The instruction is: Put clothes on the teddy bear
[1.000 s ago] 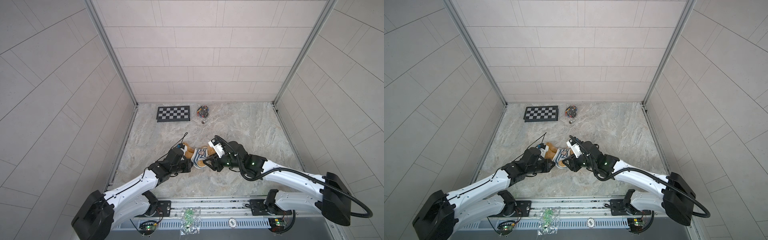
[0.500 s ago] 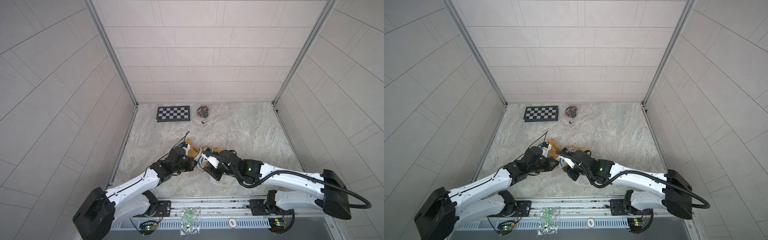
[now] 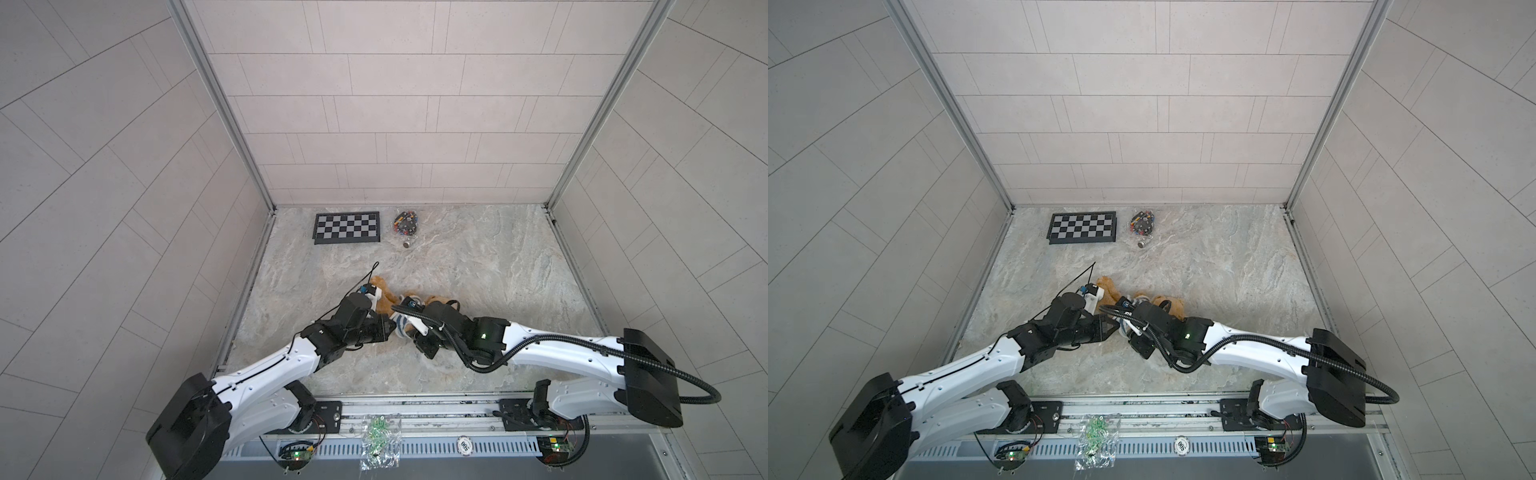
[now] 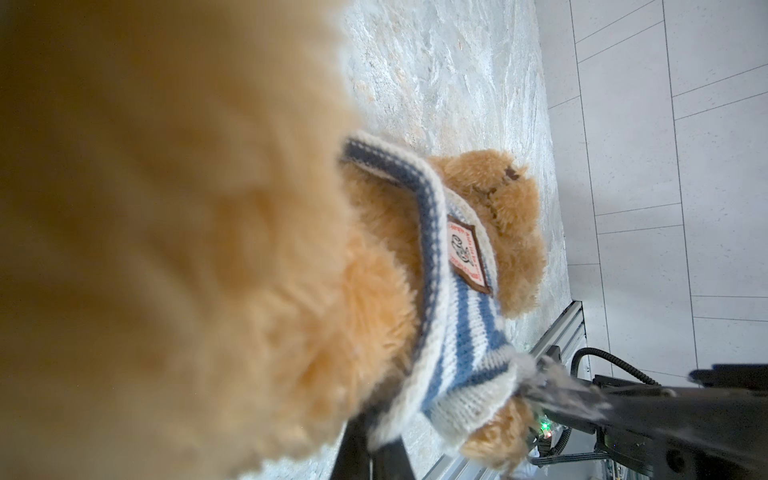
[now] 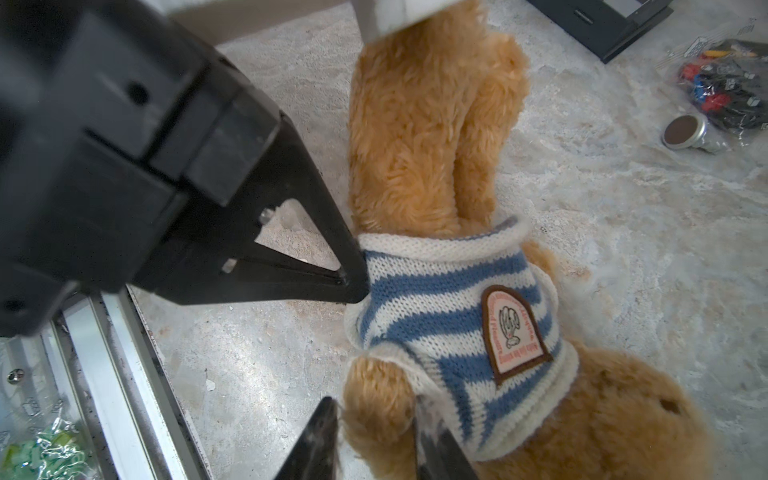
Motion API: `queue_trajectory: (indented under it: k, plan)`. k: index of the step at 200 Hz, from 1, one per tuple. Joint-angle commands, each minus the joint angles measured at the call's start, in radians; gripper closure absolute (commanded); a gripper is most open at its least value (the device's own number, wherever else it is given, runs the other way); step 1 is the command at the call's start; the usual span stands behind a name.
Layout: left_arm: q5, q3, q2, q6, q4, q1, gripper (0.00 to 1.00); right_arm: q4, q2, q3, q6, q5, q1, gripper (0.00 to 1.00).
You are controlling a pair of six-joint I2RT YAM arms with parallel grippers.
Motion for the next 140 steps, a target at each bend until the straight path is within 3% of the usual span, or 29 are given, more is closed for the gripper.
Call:
queue_trajectory:
  k: [1, 62, 140]
  plan:
    - [0.002, 0.021, -0.003, -0.008, 0.021, -0.004, 1.0, -0.023, 0.021, 0.03, -0.021, 0.035, 0.007, 0.69]
    - [-0.021, 0.016, -0.014, 0.011, -0.017, 0.006, 1.0, -0.041, -0.074, 0.014, -0.027, 0.105, -0.004, 1.0]
    - [-0.04, -0.003, -0.036, 0.075, -0.094, 0.054, 1.0, 0.102, -0.247, -0.063, 0.048, -0.024, -0.06, 0.98]
